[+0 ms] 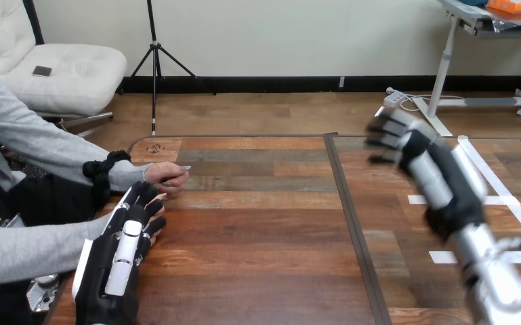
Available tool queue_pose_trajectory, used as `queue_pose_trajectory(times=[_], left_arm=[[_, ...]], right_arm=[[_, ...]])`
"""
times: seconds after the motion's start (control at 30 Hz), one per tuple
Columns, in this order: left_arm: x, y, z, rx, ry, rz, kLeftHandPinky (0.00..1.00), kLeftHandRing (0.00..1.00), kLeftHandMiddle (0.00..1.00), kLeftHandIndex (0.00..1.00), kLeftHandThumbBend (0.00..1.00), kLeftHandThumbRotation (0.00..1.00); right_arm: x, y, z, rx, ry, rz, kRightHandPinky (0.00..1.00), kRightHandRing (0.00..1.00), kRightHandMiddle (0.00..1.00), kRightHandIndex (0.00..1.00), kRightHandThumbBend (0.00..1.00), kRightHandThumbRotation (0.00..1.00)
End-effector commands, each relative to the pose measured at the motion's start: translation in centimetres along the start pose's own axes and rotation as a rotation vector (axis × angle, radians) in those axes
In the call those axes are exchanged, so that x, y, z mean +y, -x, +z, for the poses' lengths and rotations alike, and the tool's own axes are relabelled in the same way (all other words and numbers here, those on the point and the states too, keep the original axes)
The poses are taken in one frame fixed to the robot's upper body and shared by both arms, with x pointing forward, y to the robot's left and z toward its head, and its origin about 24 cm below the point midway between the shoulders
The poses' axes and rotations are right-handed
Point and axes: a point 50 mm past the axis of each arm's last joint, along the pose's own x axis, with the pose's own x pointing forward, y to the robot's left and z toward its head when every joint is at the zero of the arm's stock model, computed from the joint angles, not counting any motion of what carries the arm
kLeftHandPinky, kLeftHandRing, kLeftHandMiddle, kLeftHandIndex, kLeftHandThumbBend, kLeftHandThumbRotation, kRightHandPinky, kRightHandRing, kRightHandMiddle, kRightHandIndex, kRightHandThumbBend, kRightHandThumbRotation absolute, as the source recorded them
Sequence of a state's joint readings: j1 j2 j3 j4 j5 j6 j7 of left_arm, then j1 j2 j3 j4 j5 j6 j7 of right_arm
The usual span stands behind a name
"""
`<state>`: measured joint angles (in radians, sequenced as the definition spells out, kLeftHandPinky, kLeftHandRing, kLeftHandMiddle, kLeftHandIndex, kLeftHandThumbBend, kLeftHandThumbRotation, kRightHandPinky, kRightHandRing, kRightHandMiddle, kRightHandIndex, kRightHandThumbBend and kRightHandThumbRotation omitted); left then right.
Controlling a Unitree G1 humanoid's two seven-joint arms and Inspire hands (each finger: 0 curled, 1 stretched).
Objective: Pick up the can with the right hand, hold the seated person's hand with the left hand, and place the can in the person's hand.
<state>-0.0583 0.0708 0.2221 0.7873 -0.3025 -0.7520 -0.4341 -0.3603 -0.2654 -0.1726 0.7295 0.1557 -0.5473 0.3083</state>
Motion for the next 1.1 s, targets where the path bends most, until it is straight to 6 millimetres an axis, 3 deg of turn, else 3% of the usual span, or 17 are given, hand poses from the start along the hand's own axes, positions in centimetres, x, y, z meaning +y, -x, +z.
queue_pose_trajectory(times=[0.0, 0.27, 0.53, 1.07], left_arm=[[-0.5, -1.8, 1.6, -0.088, -0.024, -0.039, 0.84, 0.9, 0.9, 0.89, 0.5, 0.79], [-0.4, -1.8, 1.6, -0.082, -0.023, -0.043, 0.85, 0.9, 0.91, 0.89, 0.5, 0.8], [-0.2, -1.8, 1.7, -0.082, -0.034, -0.042, 0.86, 0.9, 0.91, 0.89, 0.52, 0.81], [-0.2, -1.8, 1.6, -0.079, -0.029, -0.045, 0.85, 0.9, 0.9, 0.88, 0.52, 0.81]], right_arm=[[-1.9, -3.9, 4.9, -0.163, 0.068, -0.029, 0.69, 0.77, 0.79, 0.81, 1.0, 0.8], [-3.2, -4.7, 5.8, -0.166, 0.084, -0.053, 0.69, 0.78, 0.8, 0.82, 0.99, 0.8], [-4.5, -5.3, 6.4, -0.158, 0.136, -0.097, 0.68, 0.78, 0.8, 0.82, 0.92, 0.8], [-7.0, -6.2, 7.0, -0.074, 0.204, -0.198, 0.67, 0.78, 0.79, 0.81, 0.99, 0.79]])
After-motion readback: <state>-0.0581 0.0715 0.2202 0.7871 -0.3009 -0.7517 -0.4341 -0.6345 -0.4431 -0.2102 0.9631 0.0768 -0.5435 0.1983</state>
